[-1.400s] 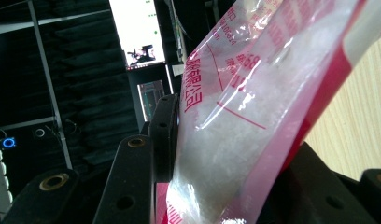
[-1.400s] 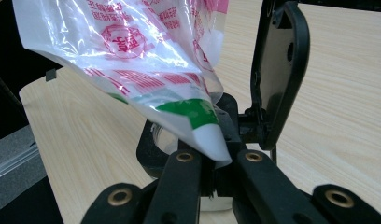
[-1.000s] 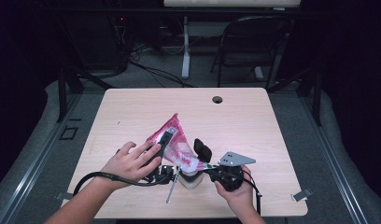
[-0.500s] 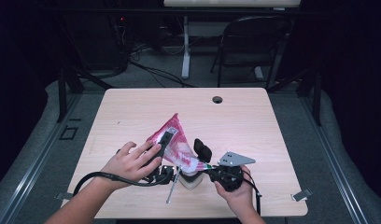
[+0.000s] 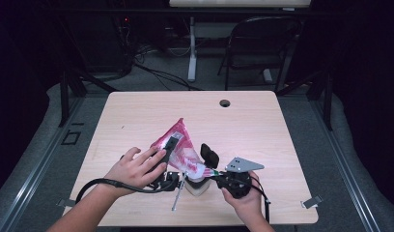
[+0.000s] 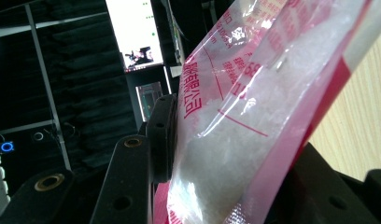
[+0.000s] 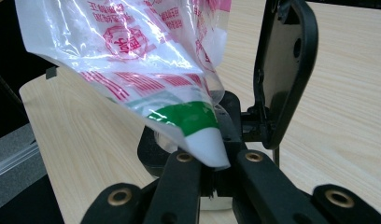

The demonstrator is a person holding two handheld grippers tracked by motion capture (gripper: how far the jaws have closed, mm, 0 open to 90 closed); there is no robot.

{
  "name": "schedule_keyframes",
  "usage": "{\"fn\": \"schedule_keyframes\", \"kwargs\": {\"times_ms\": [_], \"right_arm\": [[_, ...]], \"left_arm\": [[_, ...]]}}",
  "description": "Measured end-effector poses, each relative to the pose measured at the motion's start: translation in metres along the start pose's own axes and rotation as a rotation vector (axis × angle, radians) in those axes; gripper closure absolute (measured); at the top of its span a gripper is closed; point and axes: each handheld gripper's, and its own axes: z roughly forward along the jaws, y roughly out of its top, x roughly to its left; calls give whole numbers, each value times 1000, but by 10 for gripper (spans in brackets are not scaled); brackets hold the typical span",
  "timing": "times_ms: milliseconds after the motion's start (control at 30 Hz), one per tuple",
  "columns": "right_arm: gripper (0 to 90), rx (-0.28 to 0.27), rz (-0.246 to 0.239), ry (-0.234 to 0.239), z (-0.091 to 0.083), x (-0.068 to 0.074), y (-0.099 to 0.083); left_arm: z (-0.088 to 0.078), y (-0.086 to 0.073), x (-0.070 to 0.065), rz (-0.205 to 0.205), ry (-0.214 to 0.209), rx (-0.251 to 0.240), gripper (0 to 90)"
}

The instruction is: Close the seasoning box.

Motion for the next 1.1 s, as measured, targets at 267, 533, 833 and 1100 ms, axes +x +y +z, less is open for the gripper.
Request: {"fn": "schedule_keyframes", "kwargs": {"times_ms": [267,533,833,1100], "right_arm": [[897,-5,3,4,0,0,0],[897,-5,2,8,0,1,0],[897,-5,-6,8,-1,1,1],[896,-6,-14,11,-1,3,3]], "left_arm": [[1,-3,-4,-27,-18,6,629],[1,-5,-7,-44,-28,10,634],[1,-7,-8,-77,-39,20,638],[0,-11,-15,-131,-50,28,643]]}}
